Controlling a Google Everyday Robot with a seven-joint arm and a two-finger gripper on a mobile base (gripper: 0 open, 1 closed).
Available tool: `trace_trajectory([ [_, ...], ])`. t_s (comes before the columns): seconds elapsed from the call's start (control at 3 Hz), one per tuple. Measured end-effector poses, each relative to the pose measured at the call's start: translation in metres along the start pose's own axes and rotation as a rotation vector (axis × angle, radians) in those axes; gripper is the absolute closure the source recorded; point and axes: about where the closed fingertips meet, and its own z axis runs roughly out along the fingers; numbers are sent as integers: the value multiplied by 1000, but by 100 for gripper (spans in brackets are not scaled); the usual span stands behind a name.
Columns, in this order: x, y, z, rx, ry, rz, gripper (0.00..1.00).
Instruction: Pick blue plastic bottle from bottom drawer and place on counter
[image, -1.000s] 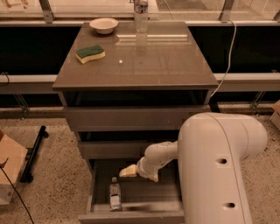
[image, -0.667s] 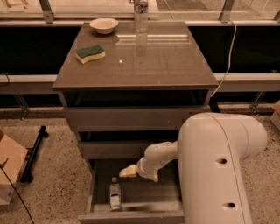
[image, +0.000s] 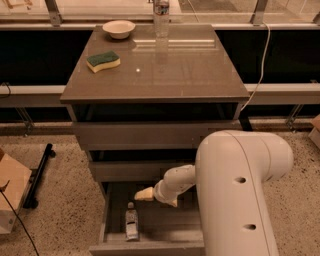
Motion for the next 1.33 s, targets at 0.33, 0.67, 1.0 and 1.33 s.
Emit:
trace_trajectory([
  [0.33,-4,1,24,-19,19,14,0],
  [0.67,-4,2,47,-46,49,36,0],
  [1.0,0,7,73,-70,73,68,0],
  [1.33,3,10,97,-86,102,97,0],
])
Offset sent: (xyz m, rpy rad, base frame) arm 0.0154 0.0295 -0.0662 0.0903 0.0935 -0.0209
